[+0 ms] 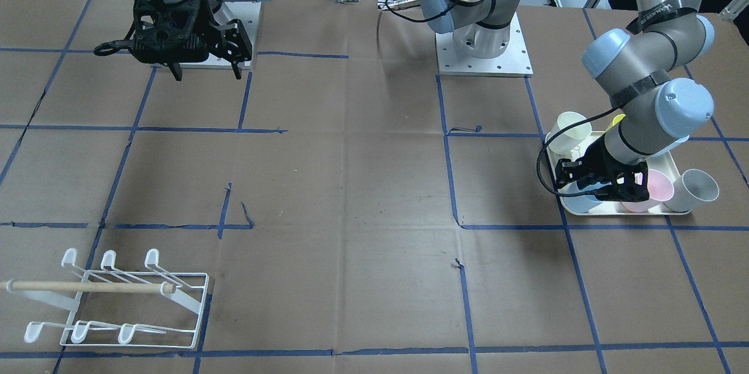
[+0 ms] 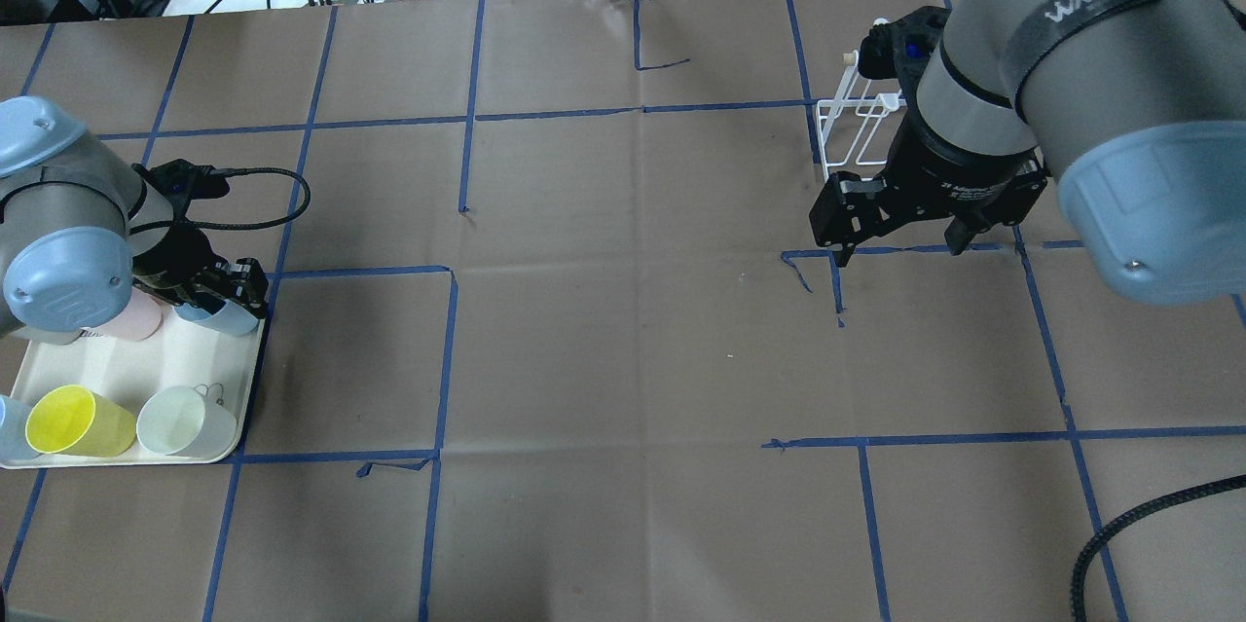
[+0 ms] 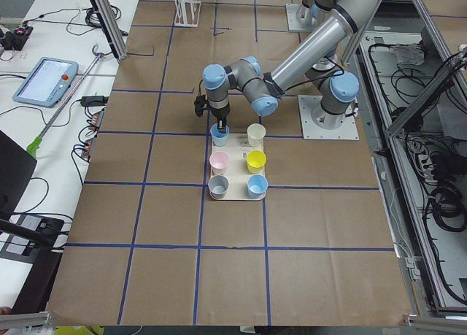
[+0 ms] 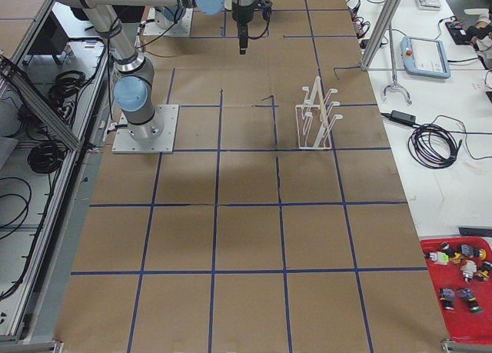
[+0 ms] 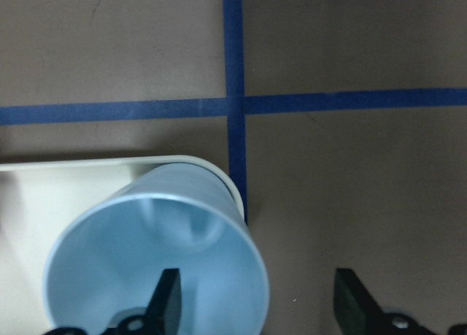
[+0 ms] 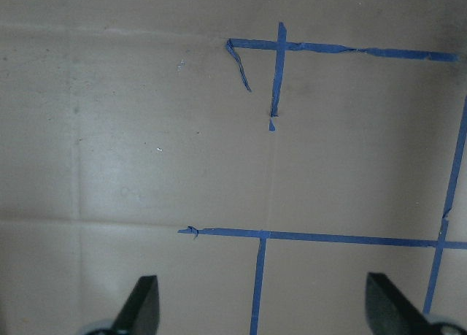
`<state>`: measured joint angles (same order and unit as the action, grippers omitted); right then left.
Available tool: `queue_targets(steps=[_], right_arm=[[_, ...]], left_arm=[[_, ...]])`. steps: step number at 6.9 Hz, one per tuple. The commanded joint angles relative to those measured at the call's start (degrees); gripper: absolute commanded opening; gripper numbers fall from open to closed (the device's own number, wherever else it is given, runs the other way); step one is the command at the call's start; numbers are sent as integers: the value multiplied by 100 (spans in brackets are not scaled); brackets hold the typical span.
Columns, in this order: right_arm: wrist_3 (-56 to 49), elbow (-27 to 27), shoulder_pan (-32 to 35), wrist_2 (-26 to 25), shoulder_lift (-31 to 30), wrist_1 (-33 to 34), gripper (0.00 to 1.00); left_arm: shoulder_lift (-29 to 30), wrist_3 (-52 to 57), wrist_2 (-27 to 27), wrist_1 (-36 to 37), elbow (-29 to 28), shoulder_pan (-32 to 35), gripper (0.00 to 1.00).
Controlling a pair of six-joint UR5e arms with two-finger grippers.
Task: Transfer IKEA cup to right arm and place on rack
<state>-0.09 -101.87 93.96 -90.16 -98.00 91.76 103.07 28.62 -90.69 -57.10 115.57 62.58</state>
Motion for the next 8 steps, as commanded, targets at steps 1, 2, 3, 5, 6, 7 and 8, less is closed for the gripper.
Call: queue_targets(steps=[1, 2, 3, 5, 6, 7, 8], right_arm=[[0, 0, 0, -1, 0, 0, 100], [0, 0, 9, -1, 0, -9, 100], [-9, 0, 9, -1, 0, 0, 100], [-9, 0, 9, -1, 0, 0, 100], [0, 0, 9, -1, 0, 0, 100], [0, 0, 9, -1, 0, 0, 100], [0, 0, 9, -1, 9, 0, 100]], left_arm=[[-6, -15, -10, 6, -60, 0, 0], [-75, -6, -19, 6, -69, 0, 0], [-154, -6, -19, 24, -95, 0, 0], [-400, -32, -10, -508, -707, 44, 0], [-445, -102, -1, -1182, -1303, 87, 0], [-436, -129, 25, -1885, -1996, 184, 0], [-315, -138, 60, -2519, -2751, 332, 0]])
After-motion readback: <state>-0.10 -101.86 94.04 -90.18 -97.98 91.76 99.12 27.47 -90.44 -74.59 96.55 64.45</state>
